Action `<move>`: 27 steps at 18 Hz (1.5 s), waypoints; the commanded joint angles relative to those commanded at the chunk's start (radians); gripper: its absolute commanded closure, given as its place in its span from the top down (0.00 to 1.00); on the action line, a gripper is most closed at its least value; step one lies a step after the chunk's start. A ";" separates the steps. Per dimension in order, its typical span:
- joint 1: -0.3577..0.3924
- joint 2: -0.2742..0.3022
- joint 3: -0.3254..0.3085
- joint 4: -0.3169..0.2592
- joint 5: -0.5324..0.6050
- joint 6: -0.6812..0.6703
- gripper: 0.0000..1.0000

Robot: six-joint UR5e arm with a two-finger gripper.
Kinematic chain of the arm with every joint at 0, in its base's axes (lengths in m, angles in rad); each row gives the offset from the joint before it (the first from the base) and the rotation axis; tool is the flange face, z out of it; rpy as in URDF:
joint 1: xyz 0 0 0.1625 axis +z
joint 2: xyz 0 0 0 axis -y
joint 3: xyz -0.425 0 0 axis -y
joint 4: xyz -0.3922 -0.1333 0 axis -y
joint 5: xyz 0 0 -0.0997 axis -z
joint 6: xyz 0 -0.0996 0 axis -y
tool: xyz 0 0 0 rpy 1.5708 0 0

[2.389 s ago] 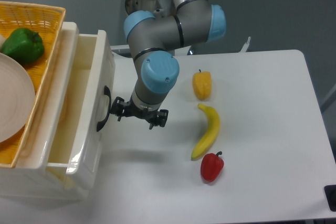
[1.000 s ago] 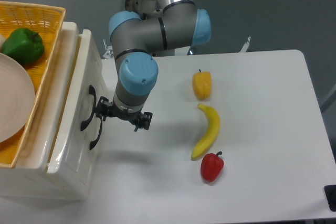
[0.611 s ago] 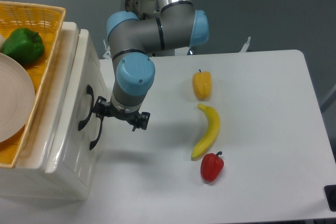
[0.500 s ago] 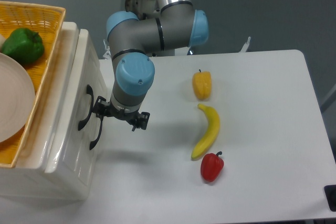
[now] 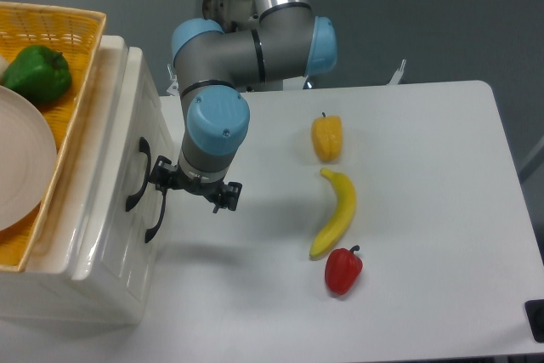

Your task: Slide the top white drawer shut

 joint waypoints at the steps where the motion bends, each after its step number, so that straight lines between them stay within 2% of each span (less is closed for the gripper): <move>1: 0.015 0.002 0.003 -0.002 0.017 0.012 1.00; 9: 0.166 0.000 0.009 -0.009 0.209 0.138 1.00; 12: 0.219 0.000 0.011 -0.006 0.256 0.253 1.00; 16: 0.294 0.002 0.014 -0.003 0.262 0.421 1.00; 21: 0.333 0.008 0.022 -0.002 0.299 0.465 1.00; 25: 0.333 0.011 0.031 -0.002 0.324 0.693 1.00; 27: 0.333 0.014 0.035 0.003 0.345 0.753 1.00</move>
